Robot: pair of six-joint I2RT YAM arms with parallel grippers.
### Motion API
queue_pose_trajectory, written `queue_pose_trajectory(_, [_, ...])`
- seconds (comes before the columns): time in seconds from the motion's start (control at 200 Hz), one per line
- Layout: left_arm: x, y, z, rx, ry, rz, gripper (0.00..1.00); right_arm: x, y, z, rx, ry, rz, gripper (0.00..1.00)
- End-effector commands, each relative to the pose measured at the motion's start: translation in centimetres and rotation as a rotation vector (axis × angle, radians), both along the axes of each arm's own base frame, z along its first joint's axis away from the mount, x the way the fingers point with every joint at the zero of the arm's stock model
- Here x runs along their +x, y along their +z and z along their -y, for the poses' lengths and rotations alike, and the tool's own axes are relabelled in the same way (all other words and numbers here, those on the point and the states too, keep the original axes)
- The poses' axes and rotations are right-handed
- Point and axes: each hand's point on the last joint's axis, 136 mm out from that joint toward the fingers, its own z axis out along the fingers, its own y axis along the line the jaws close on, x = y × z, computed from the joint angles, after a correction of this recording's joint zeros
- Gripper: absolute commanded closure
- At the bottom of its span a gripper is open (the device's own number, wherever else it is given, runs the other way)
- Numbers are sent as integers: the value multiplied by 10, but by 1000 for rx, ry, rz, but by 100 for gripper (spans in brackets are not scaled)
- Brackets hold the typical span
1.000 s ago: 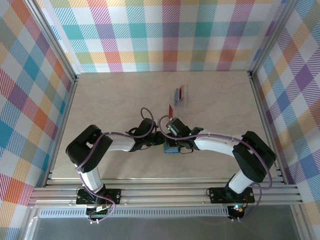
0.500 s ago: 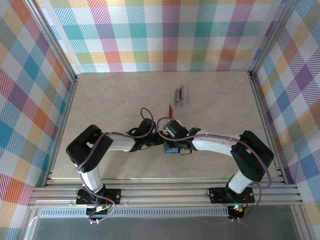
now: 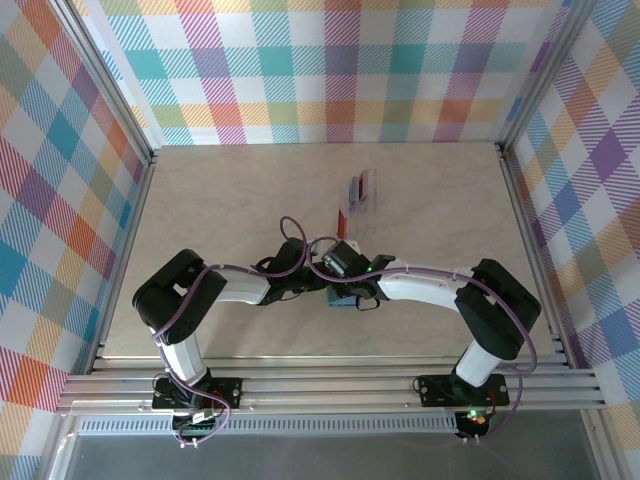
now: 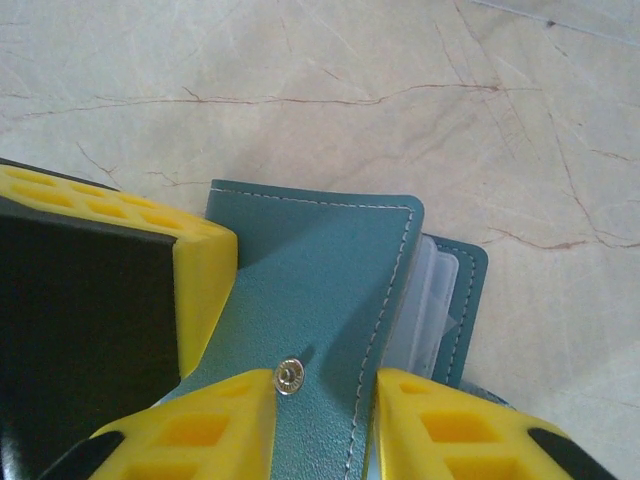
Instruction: Put the credit cards into the card holder
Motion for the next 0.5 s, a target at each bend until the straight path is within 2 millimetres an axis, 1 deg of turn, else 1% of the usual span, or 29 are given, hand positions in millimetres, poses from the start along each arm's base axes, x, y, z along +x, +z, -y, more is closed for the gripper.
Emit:
queue_pose_trajectory(0.0, [-47,-70,-35,184,-1,-216,100,-5,5,-28,97,82,-7,71])
queue_pose_trajectory(0.14, [-48,-68,-32,157,-5,-220,100,-10,10,-41,183,132,-23,73])
queue_pose_trajectory(0.21, [-49,-67,-31,143,-6,-222,100,-10,13,-42,208,134,-20,74])
queue_pose_trajectory(0.28, [-49,-66,-30,141,-6,-220,100,-8,11,-38,192,122,-18,77])
queue_pose_trajectory(0.375, [-49,-61,-29,128,-8,-215,100,-6,8,-30,153,97,-13,87])
queue_pose_trajectory(0.495, [-49,-48,-23,88,-24,-208,100,-3,7,-12,87,42,13,95])
